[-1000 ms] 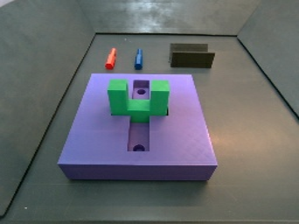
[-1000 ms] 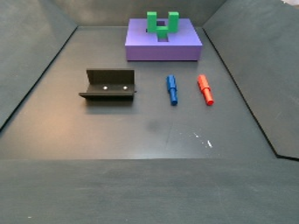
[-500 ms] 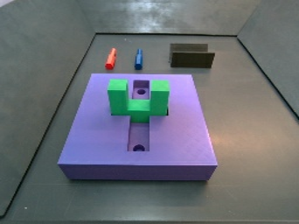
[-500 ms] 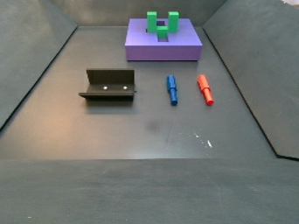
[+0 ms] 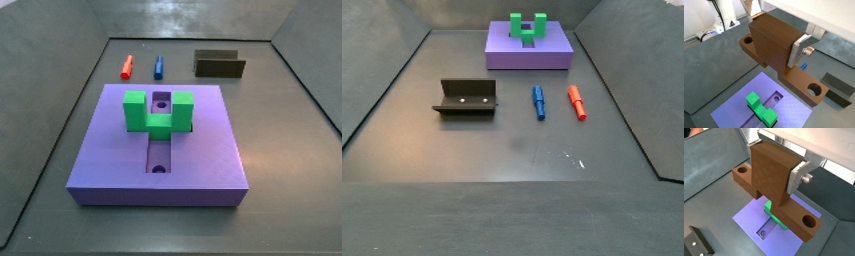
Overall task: Pick up the brown object. Move up. Place the brown object on the fixture. Regrasp the brown object. Move to above the board. Insert the brown object.
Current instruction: Insert the brown object.
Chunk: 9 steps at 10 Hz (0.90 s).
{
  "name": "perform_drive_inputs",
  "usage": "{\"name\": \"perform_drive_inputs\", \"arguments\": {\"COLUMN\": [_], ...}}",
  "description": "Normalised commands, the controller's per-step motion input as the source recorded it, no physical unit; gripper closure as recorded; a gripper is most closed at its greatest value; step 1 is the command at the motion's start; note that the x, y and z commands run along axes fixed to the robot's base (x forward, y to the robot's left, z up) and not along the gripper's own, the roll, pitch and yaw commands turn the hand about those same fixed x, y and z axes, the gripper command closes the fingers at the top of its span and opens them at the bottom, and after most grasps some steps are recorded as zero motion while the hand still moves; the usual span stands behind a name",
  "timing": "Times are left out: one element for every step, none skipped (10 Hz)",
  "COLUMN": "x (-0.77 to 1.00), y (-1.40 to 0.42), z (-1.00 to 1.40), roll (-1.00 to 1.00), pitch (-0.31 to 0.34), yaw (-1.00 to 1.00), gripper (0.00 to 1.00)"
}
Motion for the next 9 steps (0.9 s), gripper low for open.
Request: {"name": "perform_drive_inputs", "arguments": {"x": [0.0, 0.0, 0.0, 0.0, 0.0, 0.0, 0.0, 0.04, 0.09], "y": [0.0, 0.0, 0.0, 0.0, 0.0, 0.0, 0.0, 0.0, -0.05], "z": [-0.02, -0.03, -0.03, -0.03, -0.03, -0.01, -0.02, -0.05, -0.19], "roll": [0.0, 0.0, 0.0, 0.0, -0.01, -0.03, -0.05, -0.1, -0.18], "pitch": [-0.001, -0.003, -0.003, -0.003, -0.004, 0.0, 0.0, 0.0, 0.0], "yaw": [0.0, 0.0, 0.0, 0.0, 0.0, 0.0, 0.0, 0.0, -0.07], "gripper": [1.0, 1.0, 1.0, 1.0, 1.0, 1.0, 1.0, 1.0, 1.0]}}
